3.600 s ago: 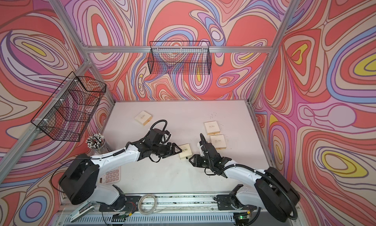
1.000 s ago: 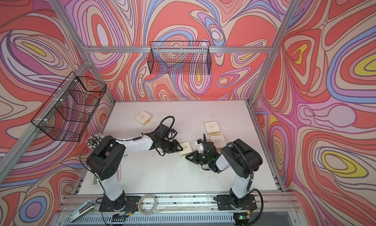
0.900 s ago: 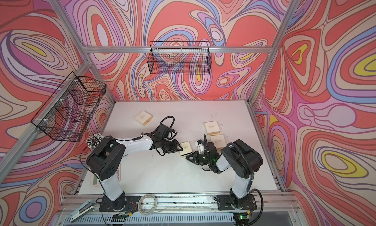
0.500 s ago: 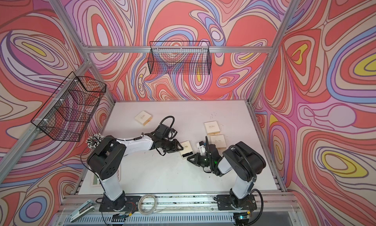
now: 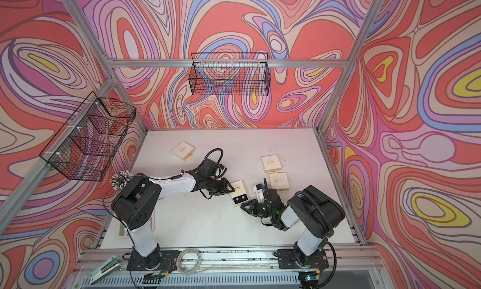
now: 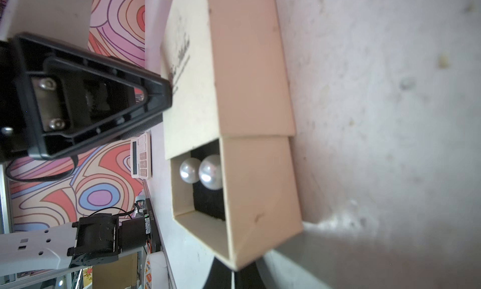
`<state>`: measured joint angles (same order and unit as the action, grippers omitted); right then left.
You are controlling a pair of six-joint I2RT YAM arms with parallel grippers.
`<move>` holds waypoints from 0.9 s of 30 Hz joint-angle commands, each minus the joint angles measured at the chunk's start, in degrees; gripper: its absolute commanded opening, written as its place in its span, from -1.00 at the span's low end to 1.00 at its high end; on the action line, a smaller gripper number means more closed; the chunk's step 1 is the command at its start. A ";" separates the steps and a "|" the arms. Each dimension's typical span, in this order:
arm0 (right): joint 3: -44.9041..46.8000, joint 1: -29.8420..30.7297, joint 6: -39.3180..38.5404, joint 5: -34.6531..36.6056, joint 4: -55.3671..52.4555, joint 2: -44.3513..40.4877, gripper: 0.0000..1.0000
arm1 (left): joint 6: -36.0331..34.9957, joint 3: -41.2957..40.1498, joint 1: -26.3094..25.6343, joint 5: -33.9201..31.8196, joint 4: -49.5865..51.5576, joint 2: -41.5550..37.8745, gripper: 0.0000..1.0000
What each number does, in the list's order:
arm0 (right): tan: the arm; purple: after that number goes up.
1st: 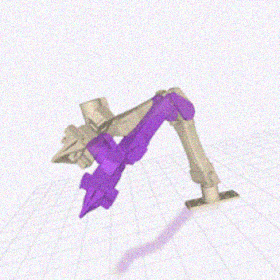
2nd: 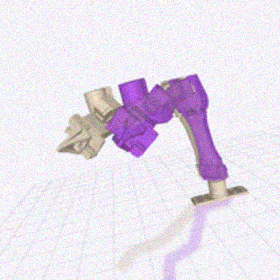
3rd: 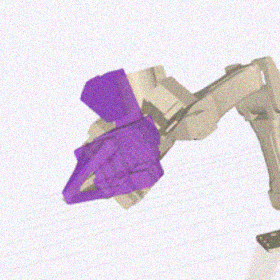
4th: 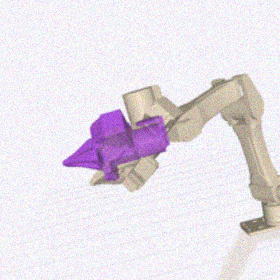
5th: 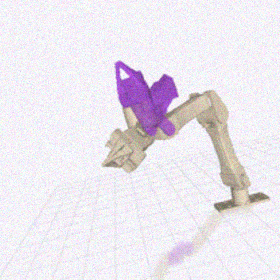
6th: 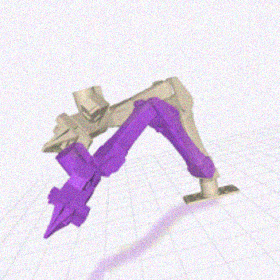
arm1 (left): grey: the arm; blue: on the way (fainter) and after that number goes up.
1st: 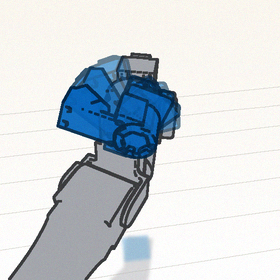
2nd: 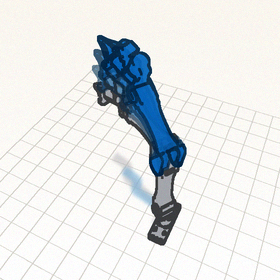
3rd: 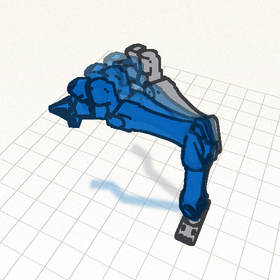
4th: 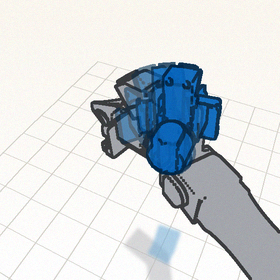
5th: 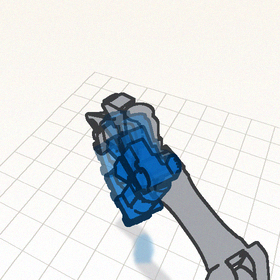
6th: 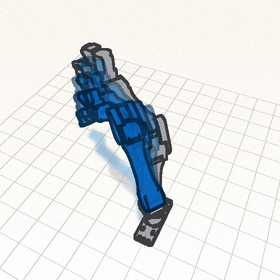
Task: Take out the earrings from the drawer-style jewelry box
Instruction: Open the drawer in the jewelry box.
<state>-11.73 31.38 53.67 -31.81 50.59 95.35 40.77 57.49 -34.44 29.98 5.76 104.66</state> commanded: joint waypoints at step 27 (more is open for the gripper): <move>5.05 2.25 2.28 3.08 0.09 -3.74 -0.54 | 1.47 -3.35 0.69 -6.16 1.49 2.21 -0.24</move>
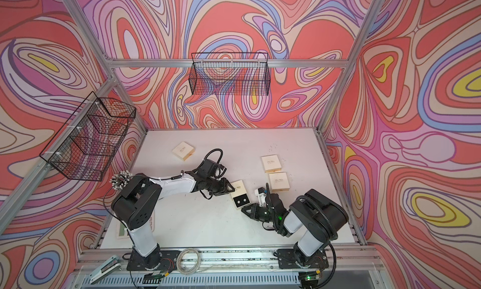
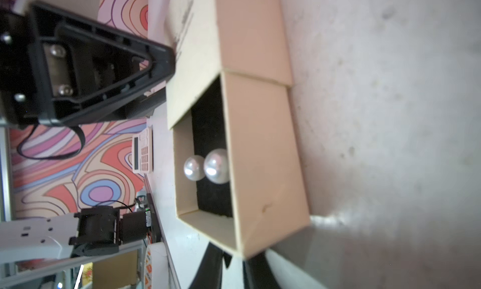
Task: Take out the earrings from the drawer-style jewelry box
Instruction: Open the drawer in the jewelry box.
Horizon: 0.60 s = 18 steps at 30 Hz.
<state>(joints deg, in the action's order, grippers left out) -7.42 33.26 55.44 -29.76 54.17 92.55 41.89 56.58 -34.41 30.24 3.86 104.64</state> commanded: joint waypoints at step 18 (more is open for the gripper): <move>-7.78 0.76 -6.79 8.71 -45.55 -30.63 0.41 | 1.10 -2.55 0.73 -5.36 4.30 -5.38 0.12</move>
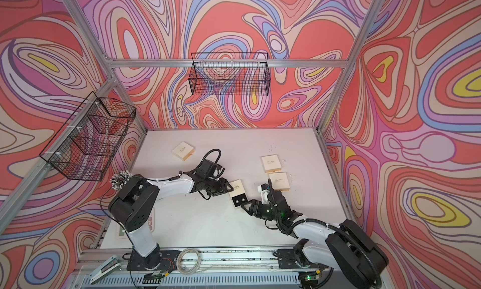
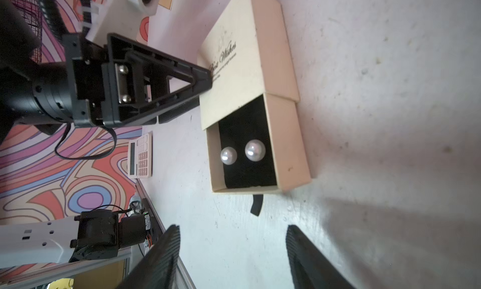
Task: Take out the earrings from the drawer-style jewelry box
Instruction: Open the drawer in the jewelry box, then pick up the earring from the drawer.
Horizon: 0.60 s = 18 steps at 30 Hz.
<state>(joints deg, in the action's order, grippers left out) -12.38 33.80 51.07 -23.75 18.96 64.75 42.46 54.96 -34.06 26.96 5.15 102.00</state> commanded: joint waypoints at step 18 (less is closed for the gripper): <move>-18.71 0.21 -11.28 13.02 -29.04 -6.73 0.92 | -2.80 -4.98 0.40 -6.19 7.34 -22.98 1.00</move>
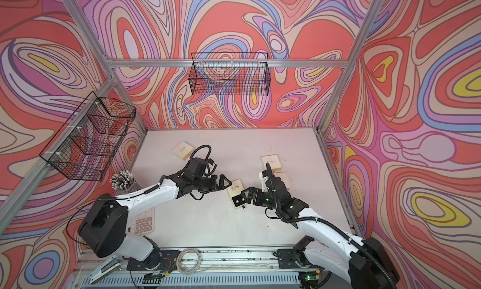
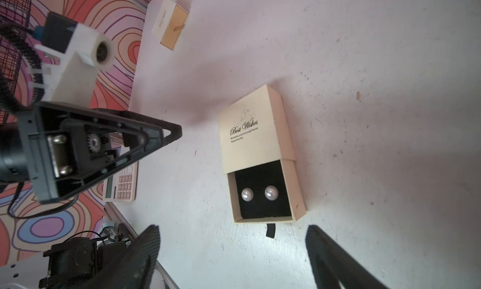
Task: Take out the earrings from the drawer-style jewelry box
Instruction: Pick up the earring from the drawer.
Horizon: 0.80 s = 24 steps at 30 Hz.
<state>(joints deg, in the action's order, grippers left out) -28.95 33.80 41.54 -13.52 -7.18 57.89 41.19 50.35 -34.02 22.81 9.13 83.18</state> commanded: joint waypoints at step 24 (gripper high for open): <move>-17.11 0.21 -10.65 15.94 -11.93 7.72 0.96 | -17.00 1.15 0.36 -9.96 17.86 -28.64 1.00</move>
<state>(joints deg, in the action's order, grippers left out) -44.45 33.82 34.83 0.86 -18.68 64.60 28.12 53.89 -34.00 14.02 26.98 56.80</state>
